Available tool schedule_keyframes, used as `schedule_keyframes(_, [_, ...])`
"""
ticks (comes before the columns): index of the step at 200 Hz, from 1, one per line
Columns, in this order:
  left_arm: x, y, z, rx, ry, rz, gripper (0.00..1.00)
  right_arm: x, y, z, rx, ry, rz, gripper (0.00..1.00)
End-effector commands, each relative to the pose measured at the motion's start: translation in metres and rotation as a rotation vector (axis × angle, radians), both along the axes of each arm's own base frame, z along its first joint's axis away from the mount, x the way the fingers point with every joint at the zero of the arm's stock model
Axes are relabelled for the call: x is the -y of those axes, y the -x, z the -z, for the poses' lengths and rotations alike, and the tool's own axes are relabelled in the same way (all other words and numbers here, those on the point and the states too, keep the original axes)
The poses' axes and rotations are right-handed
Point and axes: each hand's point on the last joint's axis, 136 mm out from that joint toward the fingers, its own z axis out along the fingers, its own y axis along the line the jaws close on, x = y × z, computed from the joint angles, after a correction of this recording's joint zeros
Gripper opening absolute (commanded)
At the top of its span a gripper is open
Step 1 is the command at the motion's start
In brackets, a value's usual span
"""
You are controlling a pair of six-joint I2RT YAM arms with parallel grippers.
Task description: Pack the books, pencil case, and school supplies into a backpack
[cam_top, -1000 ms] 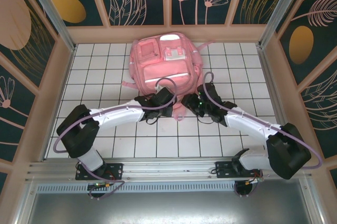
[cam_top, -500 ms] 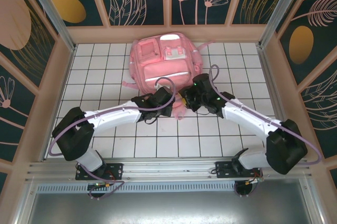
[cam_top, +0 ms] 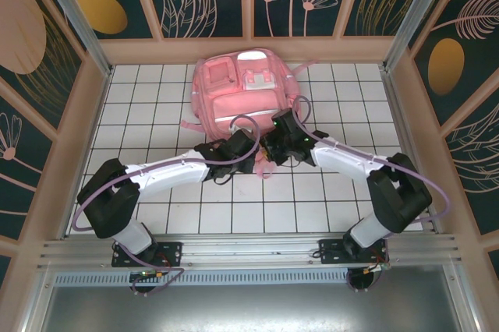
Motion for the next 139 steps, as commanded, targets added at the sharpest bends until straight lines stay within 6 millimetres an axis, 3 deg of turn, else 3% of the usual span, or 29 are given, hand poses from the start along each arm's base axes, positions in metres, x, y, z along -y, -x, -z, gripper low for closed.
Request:
schedule_keyframes(1, [0.013,-0.009,-0.023,0.064,0.076,0.018,0.00,-0.015,-0.011,-0.002,0.027,-0.019,-0.022,0.14])
schedule_keyframes(14, [0.007,-0.010,-0.020,0.067,0.049,0.000,0.00,-0.009,-0.014,-0.003,0.035,0.006,-0.003,0.00])
schedule_keyframes(79, [-0.024,-0.008,-0.003,0.075,-0.066,-0.076,0.00,0.035,-0.023,-0.024,0.106,0.004,0.124,0.00])
schedule_keyframes(139, [-0.036,-0.015,-0.001,0.078,-0.080,-0.119,0.05,0.055,-0.030,-0.040,0.148,-0.005,0.163,0.00])
